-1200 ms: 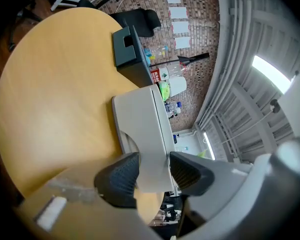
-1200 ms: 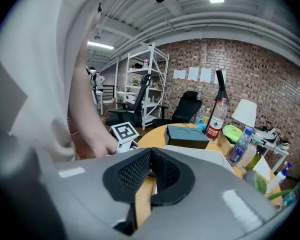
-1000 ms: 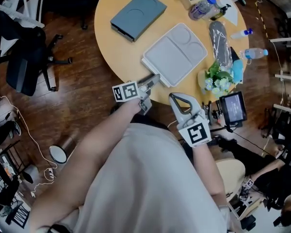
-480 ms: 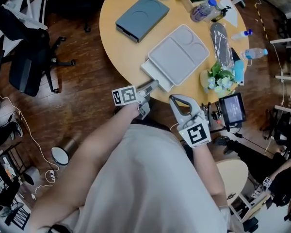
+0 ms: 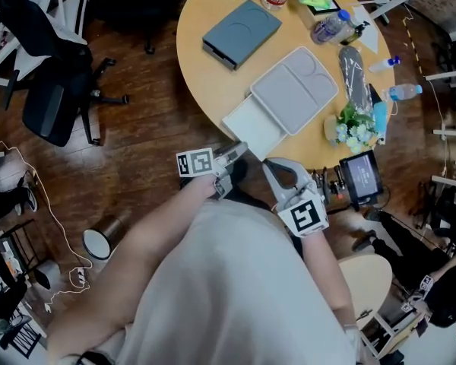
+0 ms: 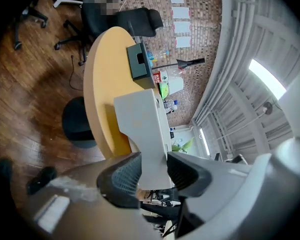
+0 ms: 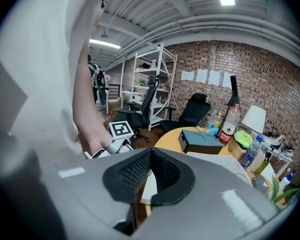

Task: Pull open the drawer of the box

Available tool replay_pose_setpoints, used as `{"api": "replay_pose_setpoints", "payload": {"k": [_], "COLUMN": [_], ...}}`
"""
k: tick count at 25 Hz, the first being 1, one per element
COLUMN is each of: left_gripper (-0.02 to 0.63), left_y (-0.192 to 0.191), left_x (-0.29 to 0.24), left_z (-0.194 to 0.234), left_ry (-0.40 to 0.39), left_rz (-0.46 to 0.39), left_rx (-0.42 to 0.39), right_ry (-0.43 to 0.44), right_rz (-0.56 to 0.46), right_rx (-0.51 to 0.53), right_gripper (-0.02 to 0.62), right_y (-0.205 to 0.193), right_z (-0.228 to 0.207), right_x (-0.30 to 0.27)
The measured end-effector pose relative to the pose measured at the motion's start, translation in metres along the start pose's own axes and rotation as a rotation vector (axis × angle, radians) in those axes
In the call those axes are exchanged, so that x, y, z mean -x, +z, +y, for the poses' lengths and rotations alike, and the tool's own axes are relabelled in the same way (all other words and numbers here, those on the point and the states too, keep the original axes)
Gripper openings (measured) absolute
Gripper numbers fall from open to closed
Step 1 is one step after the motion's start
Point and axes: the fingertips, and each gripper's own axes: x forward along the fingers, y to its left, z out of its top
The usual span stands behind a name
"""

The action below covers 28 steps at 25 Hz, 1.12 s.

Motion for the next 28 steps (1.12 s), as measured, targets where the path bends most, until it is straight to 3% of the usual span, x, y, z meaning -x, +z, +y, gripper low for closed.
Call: {"api": "replay_pose_setpoints", "payload": {"k": [7, 10, 11, 17, 25, 28], "left_gripper": [0.166, 0.033, 0.019, 0.064, 0.053, 0.029], "left_y": [-0.013, -0.013, -0.013, -0.015, 0.004, 0.003], "left_x": [0.035, 0.044, 0.046, 0.063, 0.095, 0.105], "left_z": [0.002, -0.003, -0.003, 0.004, 0.004, 0.003], "left_ry": [0.026, 0.019, 0.025, 0.05, 0.084, 0.109], "left_rz": [0.019, 0.016, 0.021, 0.053, 0.05, 0.073], "left_rx": [-0.034, -0.075, -0.084, -0.105, -0.191, -0.265], "right_ry": [0.014, 0.019, 0.019, -0.008, -0.039, -0.051], "right_rz": [-0.013, -0.006, -0.003, 0.016, 0.01, -0.005], "right_rx": [0.003, 0.001, 0.0, -0.021, -0.05, -0.054], "right_gripper": [-0.003, -0.003, -0.003, -0.002, -0.002, -0.002], "right_y": [0.016, 0.018, 0.019, 0.024, 0.034, 0.038], "right_z": [0.03, 0.039, 0.042, 0.058, 0.076, 0.082], "right_x": [-0.005, -0.009, -0.01, -0.011, -0.02, -0.02]}}
